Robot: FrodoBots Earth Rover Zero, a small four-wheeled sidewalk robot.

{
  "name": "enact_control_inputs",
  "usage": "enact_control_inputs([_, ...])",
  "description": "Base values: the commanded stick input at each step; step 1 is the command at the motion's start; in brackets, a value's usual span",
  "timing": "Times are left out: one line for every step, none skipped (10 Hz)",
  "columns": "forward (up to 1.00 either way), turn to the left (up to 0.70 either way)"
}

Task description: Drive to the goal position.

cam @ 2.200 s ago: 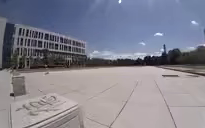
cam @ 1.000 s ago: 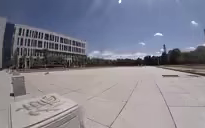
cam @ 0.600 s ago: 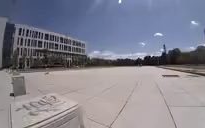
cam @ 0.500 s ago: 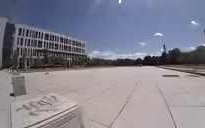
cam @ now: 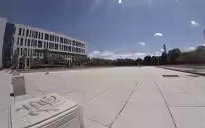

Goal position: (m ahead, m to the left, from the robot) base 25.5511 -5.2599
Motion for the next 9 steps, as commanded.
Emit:
enact_control_inputs([0.06,0.0])
enact_control_inputs([0.06,0.0])
enact_control_inputs([0.06,0.0])
enact_control_inputs([0.06,0.0])
enact_control_inputs([0.06,0.0])
enact_control_inputs([0.06,0.0])
enact_control_inputs([0.06,0.0])
enact_control_inputs([0.06,0.0])
enact_control_inputs([0.06,0.0])
